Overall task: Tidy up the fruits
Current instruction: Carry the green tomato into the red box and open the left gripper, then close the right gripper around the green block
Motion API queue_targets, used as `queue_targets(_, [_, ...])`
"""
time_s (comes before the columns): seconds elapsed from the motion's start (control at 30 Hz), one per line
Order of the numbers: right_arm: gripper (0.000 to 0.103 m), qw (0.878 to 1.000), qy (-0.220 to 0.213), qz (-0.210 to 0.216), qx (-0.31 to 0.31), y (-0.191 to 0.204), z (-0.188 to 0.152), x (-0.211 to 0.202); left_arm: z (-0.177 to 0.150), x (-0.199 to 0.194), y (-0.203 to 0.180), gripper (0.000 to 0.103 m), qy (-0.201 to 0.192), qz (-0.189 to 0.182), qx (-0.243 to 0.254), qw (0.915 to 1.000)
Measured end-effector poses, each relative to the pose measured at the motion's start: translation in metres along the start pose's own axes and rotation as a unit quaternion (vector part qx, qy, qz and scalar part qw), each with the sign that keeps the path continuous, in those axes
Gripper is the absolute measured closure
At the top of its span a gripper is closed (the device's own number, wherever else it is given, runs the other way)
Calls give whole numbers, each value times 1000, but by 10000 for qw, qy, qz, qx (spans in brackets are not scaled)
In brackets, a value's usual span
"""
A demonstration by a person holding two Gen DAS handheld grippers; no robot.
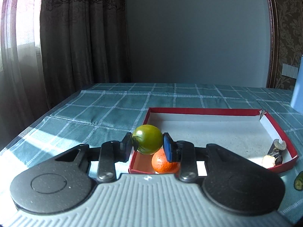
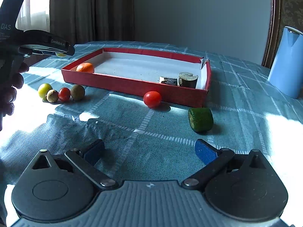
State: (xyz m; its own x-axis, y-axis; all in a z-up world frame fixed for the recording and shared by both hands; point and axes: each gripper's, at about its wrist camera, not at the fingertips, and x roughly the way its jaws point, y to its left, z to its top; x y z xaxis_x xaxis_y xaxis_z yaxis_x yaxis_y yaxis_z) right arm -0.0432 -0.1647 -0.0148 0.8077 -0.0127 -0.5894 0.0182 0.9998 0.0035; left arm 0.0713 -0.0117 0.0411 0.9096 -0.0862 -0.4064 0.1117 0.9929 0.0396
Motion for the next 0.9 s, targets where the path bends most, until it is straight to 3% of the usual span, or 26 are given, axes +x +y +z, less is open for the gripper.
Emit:
queue_targets(0.67, [0,9999,7,94,59,-2,0,0,0,59,-7,71,592,138,-104,9981])
queue_targets(0.77, [0,9999,7,96,59,-2,1,0,0,57,-8,63,519,182,-74,9985])
queue_targets(0.9, [0,9999,7,97,58,-2,1,0,1,41,-3,40,356,130,-156,9992])
